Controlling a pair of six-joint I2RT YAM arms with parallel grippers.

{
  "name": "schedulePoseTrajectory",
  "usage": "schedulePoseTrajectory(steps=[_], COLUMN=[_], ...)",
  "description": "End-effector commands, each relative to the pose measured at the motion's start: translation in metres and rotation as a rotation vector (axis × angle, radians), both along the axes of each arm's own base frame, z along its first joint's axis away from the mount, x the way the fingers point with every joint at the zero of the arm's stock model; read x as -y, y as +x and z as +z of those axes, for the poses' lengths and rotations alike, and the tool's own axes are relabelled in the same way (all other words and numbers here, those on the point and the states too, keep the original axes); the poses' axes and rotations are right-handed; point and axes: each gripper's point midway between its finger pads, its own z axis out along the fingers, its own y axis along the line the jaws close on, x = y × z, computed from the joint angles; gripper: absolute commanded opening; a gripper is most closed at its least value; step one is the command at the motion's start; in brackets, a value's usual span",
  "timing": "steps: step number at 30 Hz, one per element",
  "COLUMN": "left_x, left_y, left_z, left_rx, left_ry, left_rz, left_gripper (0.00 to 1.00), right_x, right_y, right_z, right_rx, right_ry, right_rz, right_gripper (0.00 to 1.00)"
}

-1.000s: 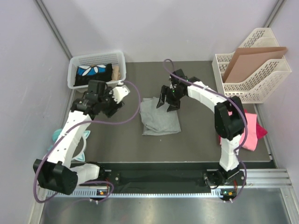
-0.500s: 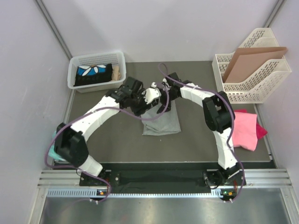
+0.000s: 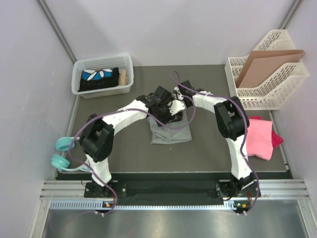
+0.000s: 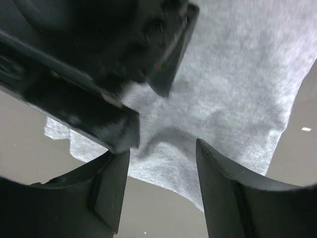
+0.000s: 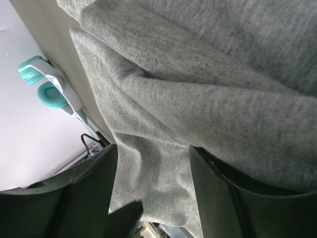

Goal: Fold and stack the t-shirts
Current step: Fold the tshirt

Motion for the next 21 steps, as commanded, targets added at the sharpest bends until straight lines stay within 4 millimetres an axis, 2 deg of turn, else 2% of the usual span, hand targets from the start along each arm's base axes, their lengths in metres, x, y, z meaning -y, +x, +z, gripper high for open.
schedulePoseTrajectory(steps=[1,6,11,13,16,18,20,21], left_x=[-0.016,-0.051,-0.081,-0.091,-0.105,-0.110,-0.108,-0.112], left_y=[-0.034,-0.064,-0.100,-0.110,-0.112,-0.107,-0.098,-0.093], left_z=[-0.016,-0.036,-0.036,-0.038,-0.037,-0.025,-0.003,0.014], left_rx=[-0.079,-0.153,-0.202,-0.212,-0.174,-0.124,-0.071,-0.029], left_ry=[0.058,0.179,0.231,0.254,0.290,0.289,0.262,0.244], left_rz=[-0.048,-0.061,-0.111,-0.118,-0.102,-0.081,-0.063,-0.040], left_gripper=[0.60,0.58,0.57,0.57,0.56,0.56,0.56,0.56], right_x=[0.003,0.007,0.011,0.012,0.012,0.010,0.008,0.008], right_y=[0.000,0.002,0.006,0.007,0.009,0.012,0.019,0.023], right_z=[-0.020,-0.020,-0.016,-0.015,-0.011,-0.002,0.016,0.024], right_rx=[-0.023,-0.024,-0.014,-0.014,-0.007,0.010,0.036,0.052], right_ry=[-0.007,-0.009,-0.006,-0.008,-0.008,-0.001,0.009,0.015], right_rz=[0.000,-0.007,-0.017,-0.017,-0.014,-0.007,-0.001,0.006], right_gripper=[0.62,0.62,0.62,0.62,0.62,0.62,0.63,0.64])
